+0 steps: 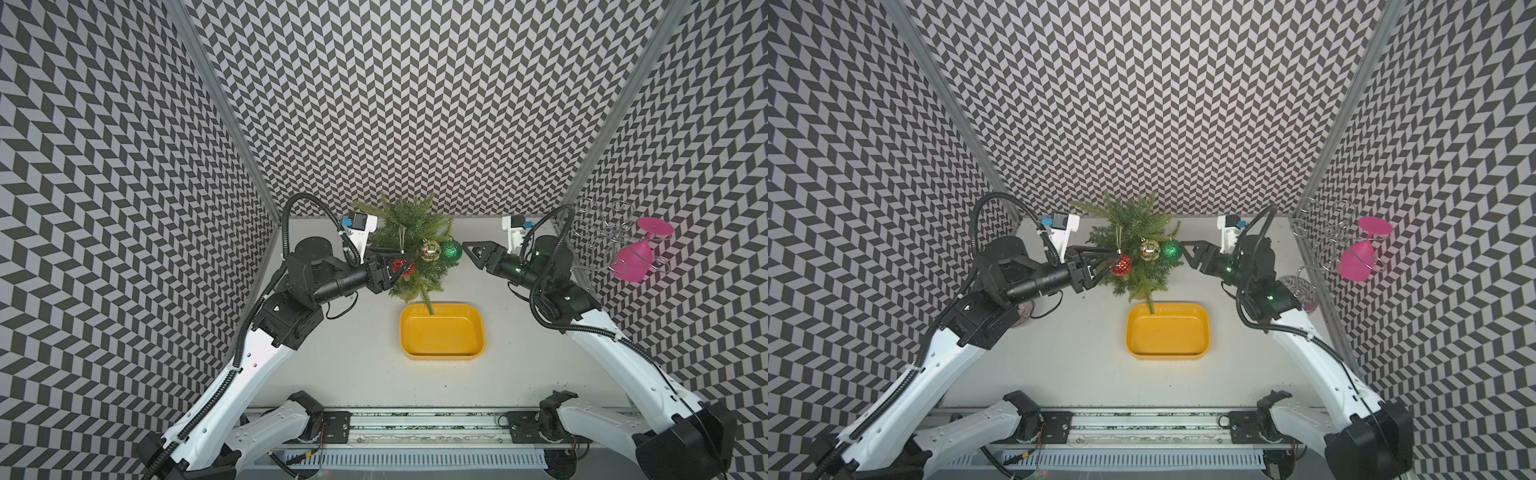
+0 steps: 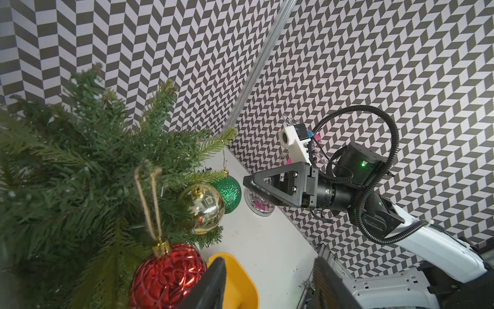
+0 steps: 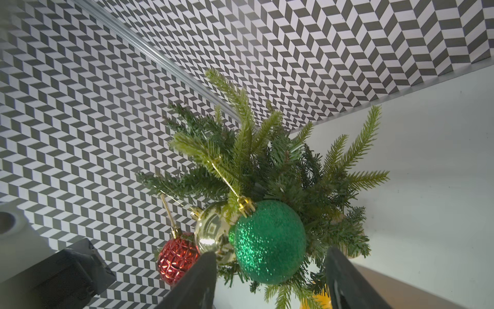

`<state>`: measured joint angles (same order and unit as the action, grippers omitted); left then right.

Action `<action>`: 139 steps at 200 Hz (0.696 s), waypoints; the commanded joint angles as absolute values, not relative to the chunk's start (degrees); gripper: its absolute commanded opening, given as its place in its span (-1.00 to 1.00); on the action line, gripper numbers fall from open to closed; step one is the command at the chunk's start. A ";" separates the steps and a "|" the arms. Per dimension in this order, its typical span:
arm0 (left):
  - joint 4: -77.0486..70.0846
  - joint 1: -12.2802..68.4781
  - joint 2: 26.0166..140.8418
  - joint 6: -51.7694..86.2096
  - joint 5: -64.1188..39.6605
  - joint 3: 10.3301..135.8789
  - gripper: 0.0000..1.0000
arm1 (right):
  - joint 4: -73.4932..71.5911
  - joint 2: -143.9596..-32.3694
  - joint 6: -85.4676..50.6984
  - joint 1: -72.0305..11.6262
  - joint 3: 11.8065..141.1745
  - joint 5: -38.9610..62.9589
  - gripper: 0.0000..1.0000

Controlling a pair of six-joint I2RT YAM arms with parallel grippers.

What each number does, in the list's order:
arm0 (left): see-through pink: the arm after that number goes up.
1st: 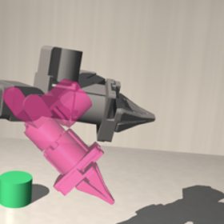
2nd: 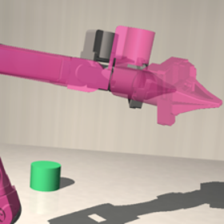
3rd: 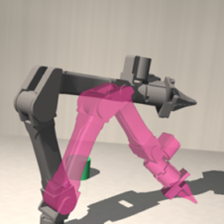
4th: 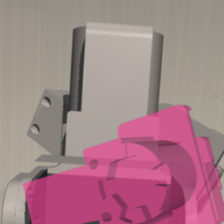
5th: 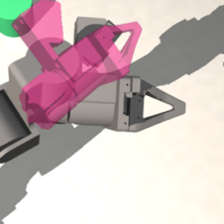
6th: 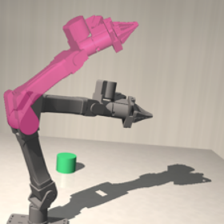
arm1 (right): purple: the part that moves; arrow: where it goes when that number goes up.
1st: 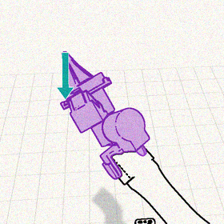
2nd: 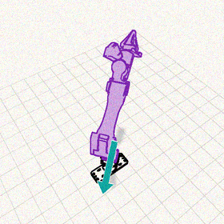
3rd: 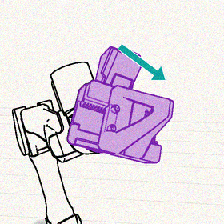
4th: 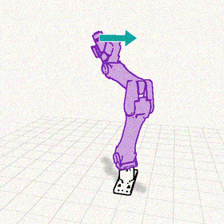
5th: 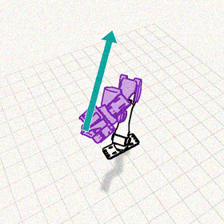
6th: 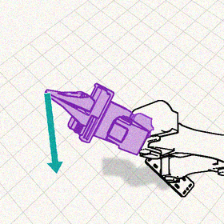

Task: Decorate the small christmas tree with ornaments
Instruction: Hang an ornament on the christmas tree, then reset both arms

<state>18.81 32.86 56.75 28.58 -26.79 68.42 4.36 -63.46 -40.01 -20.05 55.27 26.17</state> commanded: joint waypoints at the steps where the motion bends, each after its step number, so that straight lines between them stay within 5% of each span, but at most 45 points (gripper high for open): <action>1: 22.57 33.03 55.01 28.05 -26.25 67.53 0.09 | 6.54 -61.77 -35.79 -19.78 54.93 28.40 0.32; 82: 32.46 32.94 49.15 26.54 -19.75 62.58 0.09 | 14.78 -55.44 -25.68 -19.79 50.20 29.16 0.45; 139: 39.97 28.28 43.31 27.52 -11.82 57.55 0.26 | 21.69 -51.68 -24.16 -19.69 48.04 17.70 0.71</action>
<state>35.44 30.65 45.50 27.31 -16.99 59.24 19.22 -53.47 -25.80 -20.05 48.86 24.99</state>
